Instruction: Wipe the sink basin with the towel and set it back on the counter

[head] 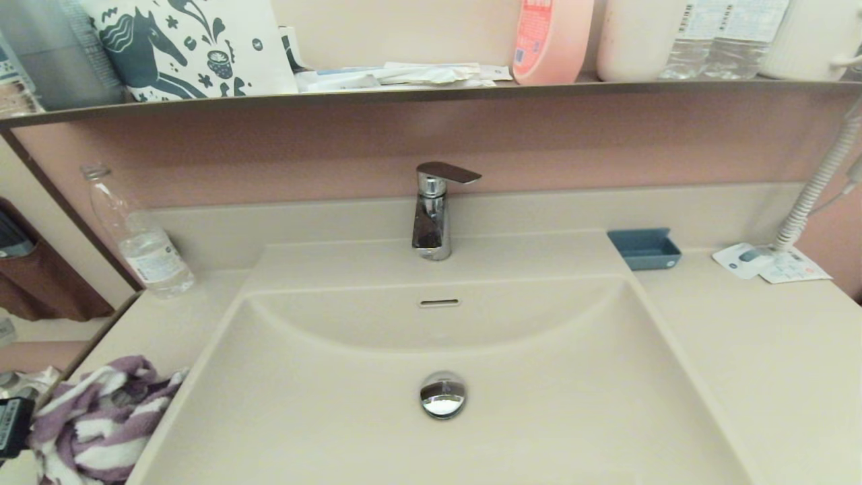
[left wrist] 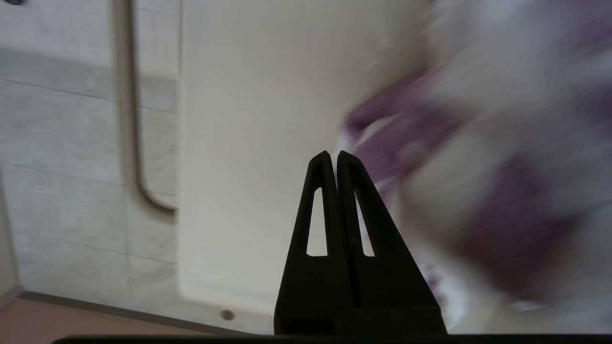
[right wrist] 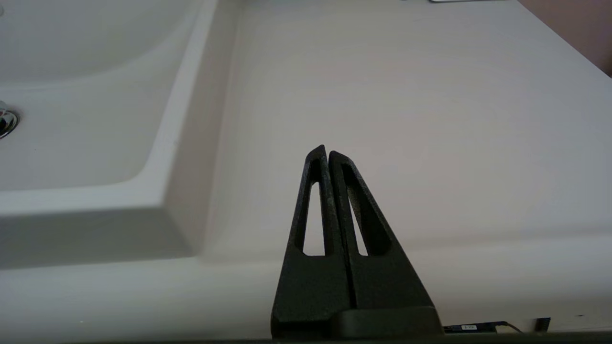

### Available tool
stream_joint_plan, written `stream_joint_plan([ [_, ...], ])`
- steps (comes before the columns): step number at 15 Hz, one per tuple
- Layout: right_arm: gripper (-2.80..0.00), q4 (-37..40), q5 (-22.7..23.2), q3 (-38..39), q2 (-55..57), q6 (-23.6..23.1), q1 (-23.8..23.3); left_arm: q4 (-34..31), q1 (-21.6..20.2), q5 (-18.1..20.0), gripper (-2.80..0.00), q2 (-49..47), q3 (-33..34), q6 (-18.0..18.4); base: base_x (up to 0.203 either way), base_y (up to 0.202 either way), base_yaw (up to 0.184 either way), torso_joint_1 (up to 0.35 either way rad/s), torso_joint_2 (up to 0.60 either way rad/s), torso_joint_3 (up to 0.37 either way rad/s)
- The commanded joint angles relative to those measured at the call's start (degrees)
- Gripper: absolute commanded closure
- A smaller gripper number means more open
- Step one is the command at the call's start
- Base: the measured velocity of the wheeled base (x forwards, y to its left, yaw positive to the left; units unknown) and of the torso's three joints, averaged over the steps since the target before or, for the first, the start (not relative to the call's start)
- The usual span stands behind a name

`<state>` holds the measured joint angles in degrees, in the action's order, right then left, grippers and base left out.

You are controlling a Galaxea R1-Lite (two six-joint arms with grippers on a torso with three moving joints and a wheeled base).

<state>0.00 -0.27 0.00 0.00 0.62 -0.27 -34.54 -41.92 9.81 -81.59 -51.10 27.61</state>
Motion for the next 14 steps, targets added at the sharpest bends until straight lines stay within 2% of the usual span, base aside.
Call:
stream_joint_plan([
  [1, 0.0, 0.0, 0.0, 0.0, 0.0, 0.0, 0.0, -0.3, -3.5, 0.7, 0.0, 2.4, 0.7, 2.5, 0.0, 0.0, 0.0, 0.0, 0.0, 0.0],
  [4, 0.0, 0.0, 0.0, 0.0, 0.0, 0.0, 0.0, -0.7, -7.0, 1.0, 0.0, 4.5, 0.6, 5.1, 0.0, 0.0, 0.0, 0.0, 0.0, 0.0],
  [6, 0.0, 0.0, 0.0, 0.0, 0.0, 0.0, 0.0, -1.0, -7.3, 1.9, 0.0, 6.0, -0.8, 5.3, 0.0, 0.0, 0.0, 0.0, 0.0, 0.0],
  [8, 0.0, 0.0, 0.0, 0.0, 0.0, 0.0, 0.0, -2.0, -6.3, 7.3, 0.0, 8.2, -2.2, 3.9, 0.0, 0.0, 0.0, 0.0, 0.0, 0.0],
  [10, 0.0, 0.0, 0.0, 0.0, 0.0, -0.1, 0.0, -2.4, -1.2, 10.7, 0.0, 10.2, -3.6, -2.8, 0.0, 0.0, 0.0, 0.0, 0.0, 0.0],
  [14, 0.0, 0.0, 0.0, 0.0, 0.0, -0.1, 0.0, -4.4, 10.5, 13.2, 0.0, 14.6, -6.9, -15.7, 0.0, 0.0, 0.0, 0.0, 0.0, 0.0],
])
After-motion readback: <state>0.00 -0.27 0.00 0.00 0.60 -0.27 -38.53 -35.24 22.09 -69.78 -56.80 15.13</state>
